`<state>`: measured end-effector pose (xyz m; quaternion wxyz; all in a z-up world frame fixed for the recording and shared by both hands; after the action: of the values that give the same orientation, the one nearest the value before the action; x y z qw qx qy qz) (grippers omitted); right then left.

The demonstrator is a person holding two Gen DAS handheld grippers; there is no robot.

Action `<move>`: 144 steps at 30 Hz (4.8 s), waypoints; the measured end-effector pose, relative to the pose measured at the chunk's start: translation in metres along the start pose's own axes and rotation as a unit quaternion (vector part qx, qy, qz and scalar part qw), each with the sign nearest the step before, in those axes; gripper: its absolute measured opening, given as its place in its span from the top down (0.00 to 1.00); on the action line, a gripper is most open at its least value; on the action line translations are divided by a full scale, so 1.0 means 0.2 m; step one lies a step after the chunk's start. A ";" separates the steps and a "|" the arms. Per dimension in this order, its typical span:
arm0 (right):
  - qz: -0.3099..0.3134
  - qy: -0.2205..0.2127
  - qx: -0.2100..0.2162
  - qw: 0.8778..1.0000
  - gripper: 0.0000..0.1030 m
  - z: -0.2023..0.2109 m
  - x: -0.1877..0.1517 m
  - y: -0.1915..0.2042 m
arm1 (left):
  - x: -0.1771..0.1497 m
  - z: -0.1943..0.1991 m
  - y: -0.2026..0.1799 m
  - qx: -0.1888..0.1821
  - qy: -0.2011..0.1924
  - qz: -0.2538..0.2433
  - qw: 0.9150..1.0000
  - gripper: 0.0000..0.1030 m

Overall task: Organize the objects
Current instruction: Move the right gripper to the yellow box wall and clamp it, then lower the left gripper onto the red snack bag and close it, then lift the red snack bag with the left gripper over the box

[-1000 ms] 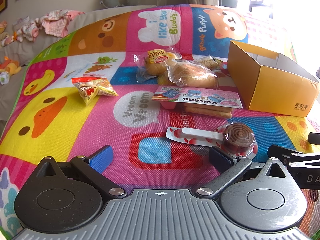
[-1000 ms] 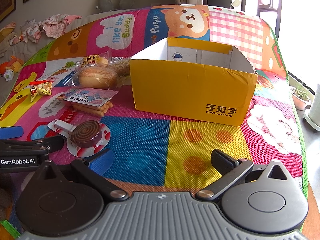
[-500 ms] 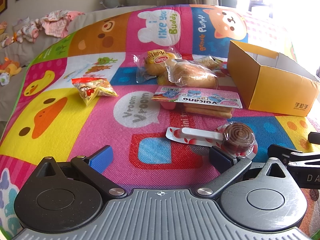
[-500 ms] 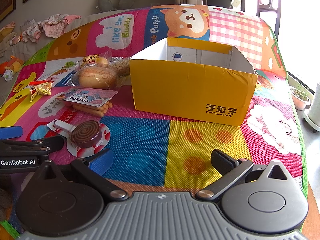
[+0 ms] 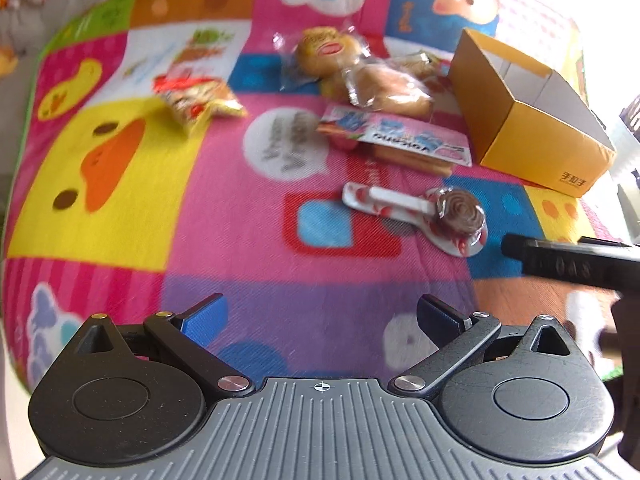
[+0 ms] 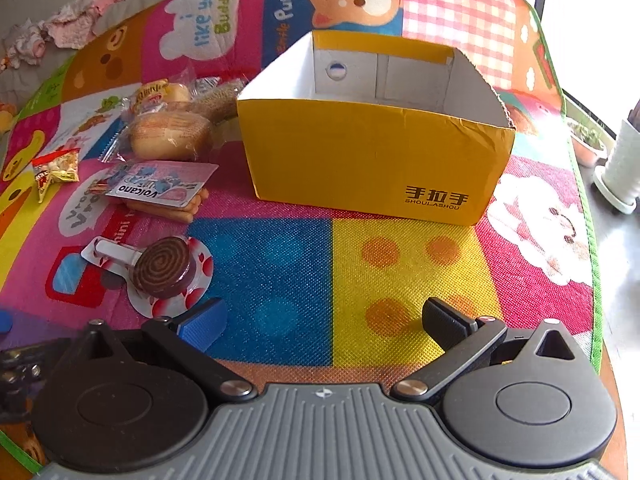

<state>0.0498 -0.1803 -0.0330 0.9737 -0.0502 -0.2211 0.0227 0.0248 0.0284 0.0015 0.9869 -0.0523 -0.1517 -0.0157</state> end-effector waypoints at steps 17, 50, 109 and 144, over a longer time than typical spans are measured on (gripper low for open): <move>-0.025 0.099 -0.004 0.995 0.00 -0.04 0.10 0.02 | 0.26 0.36 0.17 0.003 0.071 0.028 0.997 0.00; -0.067 0.176 0.022 0.982 0.64 0.02 0.78 -0.38 | 0.97 0.62 -0.19 -0.022 0.105 0.022 0.994 0.00; -0.018 0.221 0.072 0.972 0.90 -0.04 0.54 -0.37 | 1.05 0.02 0.40 0.069 0.110 0.221 0.967 0.00; -0.100 0.188 0.047 0.976 0.90 0.04 0.53 -0.40 | 0.86 0.31 -0.19 0.007 0.187 -0.119 0.975 0.48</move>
<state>0.1437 -0.2526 0.0290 0.9965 0.0149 -0.0363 -0.0742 0.1695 -0.0048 0.1154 0.9892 -0.0226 0.0301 -0.1419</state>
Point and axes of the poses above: each gripper's, at about its wrist camera, not at the fingertips, and z roughly against the way its jaws point, y to its left, x to its top, the point moved 5 cm from there along -z, roughly the way its jaws point, and after that the axes turned 13 degrees about y, right-handed, at the moved point
